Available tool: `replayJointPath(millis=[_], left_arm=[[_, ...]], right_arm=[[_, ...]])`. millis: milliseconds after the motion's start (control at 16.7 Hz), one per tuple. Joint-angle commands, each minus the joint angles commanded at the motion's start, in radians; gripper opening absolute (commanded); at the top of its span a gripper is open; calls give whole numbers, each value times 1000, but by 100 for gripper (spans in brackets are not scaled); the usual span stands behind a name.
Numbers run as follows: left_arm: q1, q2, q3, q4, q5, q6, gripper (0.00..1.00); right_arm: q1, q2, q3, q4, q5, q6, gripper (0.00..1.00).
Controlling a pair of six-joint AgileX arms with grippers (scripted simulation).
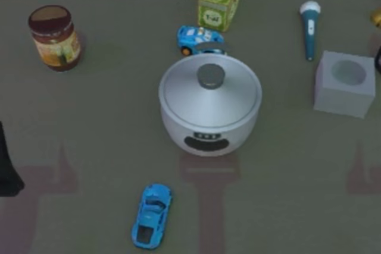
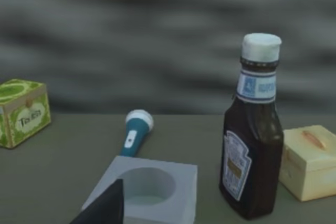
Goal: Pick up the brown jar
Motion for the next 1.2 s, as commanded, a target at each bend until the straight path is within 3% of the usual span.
replayJointPath(millis=[300, 540, 1200], left_arm=[[0, 39, 39, -23, 6, 9, 100], [-6, 198, 193, -117, 33, 46, 100], [-23, 1108, 995, -624, 146, 251, 100]], right_arm=[[0, 0, 0, 0, 0, 0, 100], [0, 0, 0, 0, 0, 0, 100], [0, 0, 0, 0, 0, 0, 100]])
